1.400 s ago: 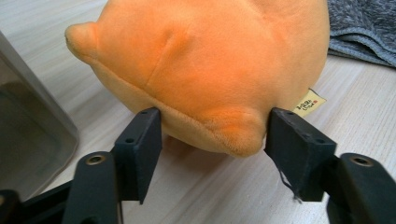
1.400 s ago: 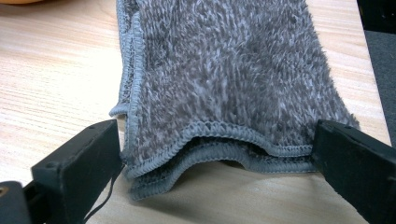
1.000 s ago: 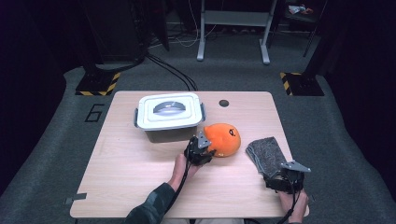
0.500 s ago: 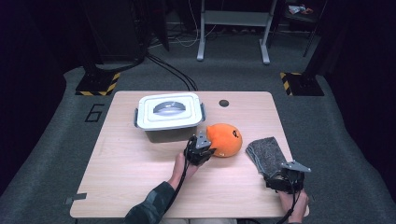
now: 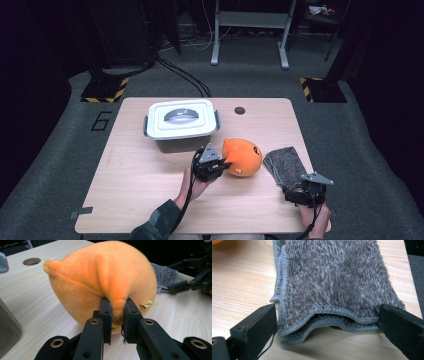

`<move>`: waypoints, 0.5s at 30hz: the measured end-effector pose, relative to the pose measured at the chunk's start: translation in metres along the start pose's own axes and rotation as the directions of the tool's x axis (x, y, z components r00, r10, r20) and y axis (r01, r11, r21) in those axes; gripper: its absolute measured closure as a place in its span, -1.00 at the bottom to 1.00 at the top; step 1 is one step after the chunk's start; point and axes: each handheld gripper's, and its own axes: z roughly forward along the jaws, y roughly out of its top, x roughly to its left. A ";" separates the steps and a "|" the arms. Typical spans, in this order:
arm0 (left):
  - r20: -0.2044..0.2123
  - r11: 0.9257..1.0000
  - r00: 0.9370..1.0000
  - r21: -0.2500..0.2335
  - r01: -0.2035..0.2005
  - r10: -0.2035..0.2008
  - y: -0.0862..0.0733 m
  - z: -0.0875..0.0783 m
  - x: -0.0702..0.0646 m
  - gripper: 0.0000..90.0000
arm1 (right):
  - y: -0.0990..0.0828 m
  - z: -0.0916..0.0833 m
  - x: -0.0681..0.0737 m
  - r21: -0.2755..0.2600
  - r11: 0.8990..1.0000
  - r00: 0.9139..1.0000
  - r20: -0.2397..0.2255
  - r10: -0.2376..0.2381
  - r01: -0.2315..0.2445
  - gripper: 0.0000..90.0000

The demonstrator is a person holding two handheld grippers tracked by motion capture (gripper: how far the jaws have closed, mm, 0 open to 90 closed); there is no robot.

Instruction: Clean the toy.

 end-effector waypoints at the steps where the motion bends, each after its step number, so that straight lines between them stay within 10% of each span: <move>1: 0.001 1.000 1.000 0.011 -0.004 0.004 -0.002 0.001 0.000 0.78 | 0.000 0.000 0.000 -0.001 1.000 1.000 -0.002 -0.005 0.005 -0.97; 15: 0.008 0.997 0.999 0.067 -0.046 0.046 -0.014 0.006 -0.002 0.75 | 0.010 -0.007 -0.009 -0.010 1.000 0.999 -0.046 0.028 -0.029 -1.00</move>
